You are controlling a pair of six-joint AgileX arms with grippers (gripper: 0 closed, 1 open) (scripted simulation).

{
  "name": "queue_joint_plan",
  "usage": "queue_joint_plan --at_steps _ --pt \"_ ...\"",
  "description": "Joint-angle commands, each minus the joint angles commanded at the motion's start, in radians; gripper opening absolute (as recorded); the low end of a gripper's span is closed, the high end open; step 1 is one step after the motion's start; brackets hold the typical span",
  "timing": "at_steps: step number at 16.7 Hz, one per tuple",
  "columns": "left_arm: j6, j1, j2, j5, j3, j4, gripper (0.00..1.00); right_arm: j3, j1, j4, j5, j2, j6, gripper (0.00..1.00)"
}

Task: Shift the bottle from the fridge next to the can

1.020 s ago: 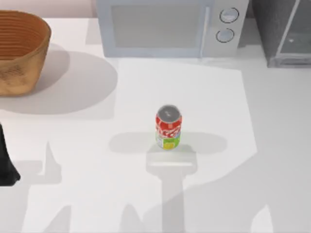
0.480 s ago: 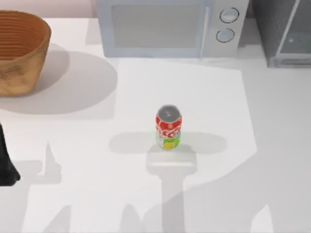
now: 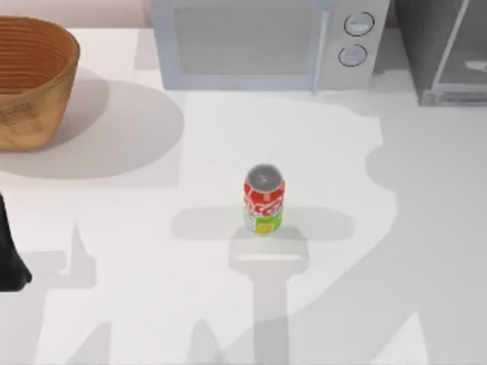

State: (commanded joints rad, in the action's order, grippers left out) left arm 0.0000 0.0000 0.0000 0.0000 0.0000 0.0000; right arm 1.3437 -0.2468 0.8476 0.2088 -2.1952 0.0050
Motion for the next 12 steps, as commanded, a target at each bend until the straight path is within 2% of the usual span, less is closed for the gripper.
queue_joint_plan --at_steps 7,12 --pt "0.0 0.0 0.0 0.0 0.0 0.0 1.0 -0.041 -0.01 0.017 0.004 0.028 0.002 0.0" --pt "0.0 0.0 0.0 0.0 0.0 0.0 1.0 -0.314 -0.049 0.107 0.044 0.185 0.004 0.0"
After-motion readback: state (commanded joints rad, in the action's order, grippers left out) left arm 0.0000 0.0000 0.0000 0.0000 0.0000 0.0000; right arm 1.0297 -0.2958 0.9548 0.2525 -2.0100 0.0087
